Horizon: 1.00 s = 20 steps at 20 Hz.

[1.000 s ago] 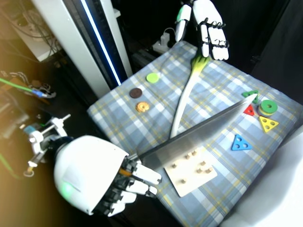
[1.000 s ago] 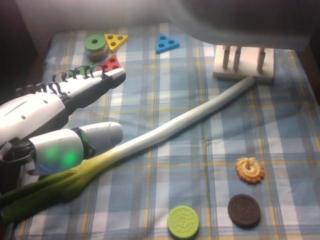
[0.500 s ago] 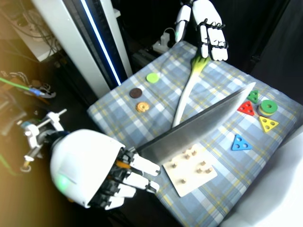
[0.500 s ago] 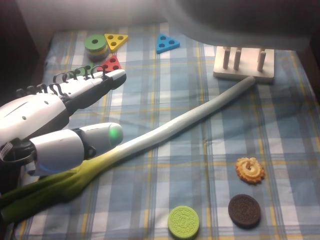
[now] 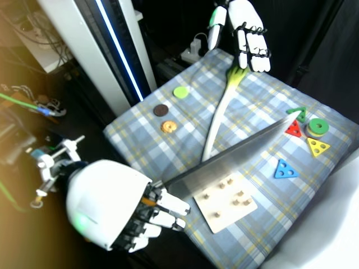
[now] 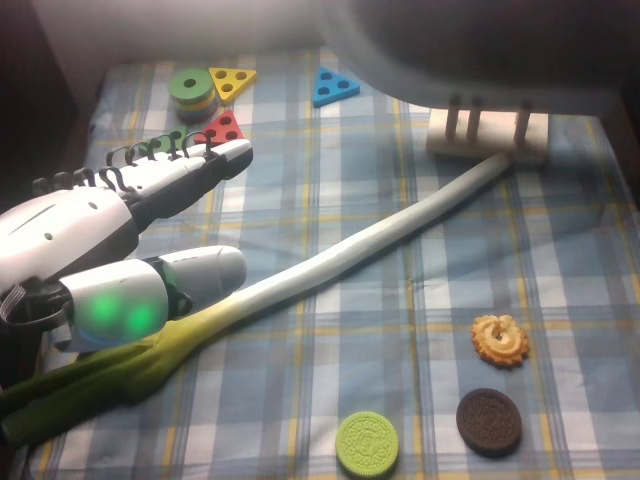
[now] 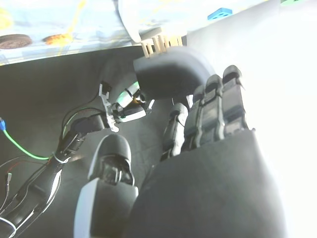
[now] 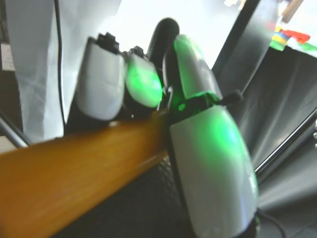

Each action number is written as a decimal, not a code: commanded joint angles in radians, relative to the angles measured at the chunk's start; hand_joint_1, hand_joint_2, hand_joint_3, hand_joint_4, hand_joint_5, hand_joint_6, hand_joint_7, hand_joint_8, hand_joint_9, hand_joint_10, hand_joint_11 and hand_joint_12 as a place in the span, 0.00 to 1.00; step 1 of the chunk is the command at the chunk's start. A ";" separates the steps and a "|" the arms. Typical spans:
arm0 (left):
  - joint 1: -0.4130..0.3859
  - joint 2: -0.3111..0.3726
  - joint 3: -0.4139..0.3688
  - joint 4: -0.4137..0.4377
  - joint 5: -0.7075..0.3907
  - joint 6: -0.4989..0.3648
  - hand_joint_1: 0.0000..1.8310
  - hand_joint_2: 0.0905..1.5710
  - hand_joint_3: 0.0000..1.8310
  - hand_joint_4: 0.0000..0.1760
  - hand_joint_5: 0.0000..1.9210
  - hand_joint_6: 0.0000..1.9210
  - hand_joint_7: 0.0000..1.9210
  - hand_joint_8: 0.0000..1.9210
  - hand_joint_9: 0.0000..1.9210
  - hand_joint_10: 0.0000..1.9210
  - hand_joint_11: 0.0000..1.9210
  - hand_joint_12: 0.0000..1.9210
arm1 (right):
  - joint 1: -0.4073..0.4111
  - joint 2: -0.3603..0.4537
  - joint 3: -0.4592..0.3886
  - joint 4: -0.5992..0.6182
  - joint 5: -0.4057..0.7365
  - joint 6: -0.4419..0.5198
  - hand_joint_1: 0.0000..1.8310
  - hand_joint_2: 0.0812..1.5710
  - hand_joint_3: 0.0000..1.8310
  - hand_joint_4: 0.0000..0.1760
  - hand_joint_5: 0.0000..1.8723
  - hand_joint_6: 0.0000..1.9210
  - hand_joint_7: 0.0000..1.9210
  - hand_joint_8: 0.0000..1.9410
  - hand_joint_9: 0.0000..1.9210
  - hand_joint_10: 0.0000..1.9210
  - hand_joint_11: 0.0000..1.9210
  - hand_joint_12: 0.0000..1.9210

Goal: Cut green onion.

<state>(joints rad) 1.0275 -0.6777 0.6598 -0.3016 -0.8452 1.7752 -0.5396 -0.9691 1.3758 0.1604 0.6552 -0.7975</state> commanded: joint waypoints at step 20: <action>-0.001 -0.008 -0.001 0.012 -0.113 -0.006 0.00 0.78 0.00 1.00 0.00 0.00 0.00 0.00 0.00 0.00 0.00 0.00 | -0.078 0.007 0.008 0.072 0.119 0.025 0.46 0.60 0.00 0.80 0.01 0.00 0.06 0.01 0.05 0.02 0.00 0.24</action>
<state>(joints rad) 1.0313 -0.6781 0.6598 -0.3027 -0.8459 1.7752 -0.6220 -0.9737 1.3796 0.2234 0.6395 -0.7784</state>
